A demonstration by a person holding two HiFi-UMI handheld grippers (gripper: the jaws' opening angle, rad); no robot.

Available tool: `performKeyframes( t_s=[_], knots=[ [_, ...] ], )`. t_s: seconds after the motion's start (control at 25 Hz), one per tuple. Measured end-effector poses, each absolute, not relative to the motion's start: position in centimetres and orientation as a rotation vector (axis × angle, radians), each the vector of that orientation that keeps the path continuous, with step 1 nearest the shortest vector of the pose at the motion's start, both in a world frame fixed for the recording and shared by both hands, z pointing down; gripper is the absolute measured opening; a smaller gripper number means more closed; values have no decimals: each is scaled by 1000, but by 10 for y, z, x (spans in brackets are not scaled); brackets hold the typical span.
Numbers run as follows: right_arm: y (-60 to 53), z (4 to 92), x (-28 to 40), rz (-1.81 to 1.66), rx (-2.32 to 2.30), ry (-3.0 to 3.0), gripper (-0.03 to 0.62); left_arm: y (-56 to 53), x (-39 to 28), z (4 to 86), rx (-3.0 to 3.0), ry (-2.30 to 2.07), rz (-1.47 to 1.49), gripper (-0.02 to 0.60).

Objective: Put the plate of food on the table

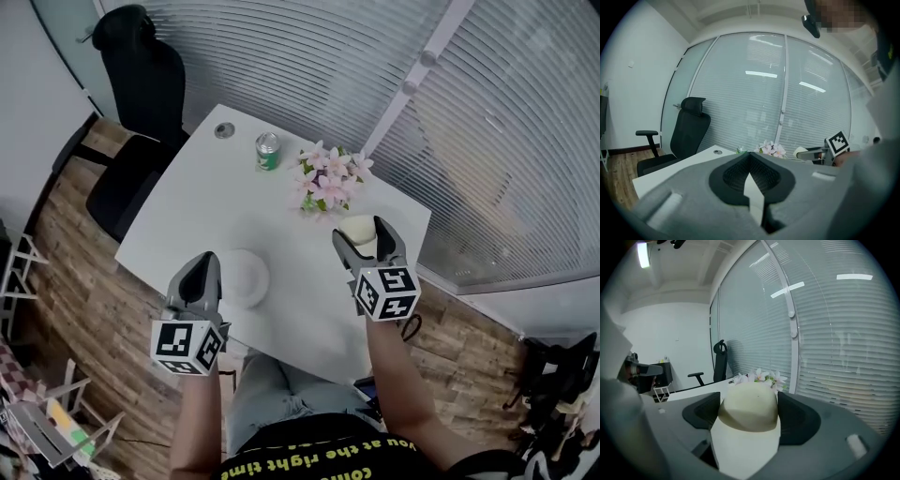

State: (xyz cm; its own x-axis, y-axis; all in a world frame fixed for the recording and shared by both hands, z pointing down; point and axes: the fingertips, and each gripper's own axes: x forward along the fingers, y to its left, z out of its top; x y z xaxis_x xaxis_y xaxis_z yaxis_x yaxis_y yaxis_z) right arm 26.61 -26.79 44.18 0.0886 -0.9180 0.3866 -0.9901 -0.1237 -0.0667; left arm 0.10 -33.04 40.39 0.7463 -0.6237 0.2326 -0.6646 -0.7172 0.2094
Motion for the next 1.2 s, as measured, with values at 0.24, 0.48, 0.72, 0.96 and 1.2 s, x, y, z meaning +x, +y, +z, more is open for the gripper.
performKeyframes(
  t_s=[0.24,0.48,0.72,0.96,1.2],
  knots=[
    [-270,416,254,445,2159,-1958,391,-324,-14,389,2684,-1024,185,0],
    [-270,391,241,390,2168,-1997,391,-319,-29,376,2698,-1048,157,0],
    [-271,378,221,358,2131,-2049,391,-312,-45,372,2688,-1084,146,0],
    [-283,378,191,350,2058,-2122,391,-307,-71,370,2661,-1161,142,0],
    [-299,376,146,339,1948,-2221,391,-301,-109,369,2605,-1270,136,0]
  ],
)
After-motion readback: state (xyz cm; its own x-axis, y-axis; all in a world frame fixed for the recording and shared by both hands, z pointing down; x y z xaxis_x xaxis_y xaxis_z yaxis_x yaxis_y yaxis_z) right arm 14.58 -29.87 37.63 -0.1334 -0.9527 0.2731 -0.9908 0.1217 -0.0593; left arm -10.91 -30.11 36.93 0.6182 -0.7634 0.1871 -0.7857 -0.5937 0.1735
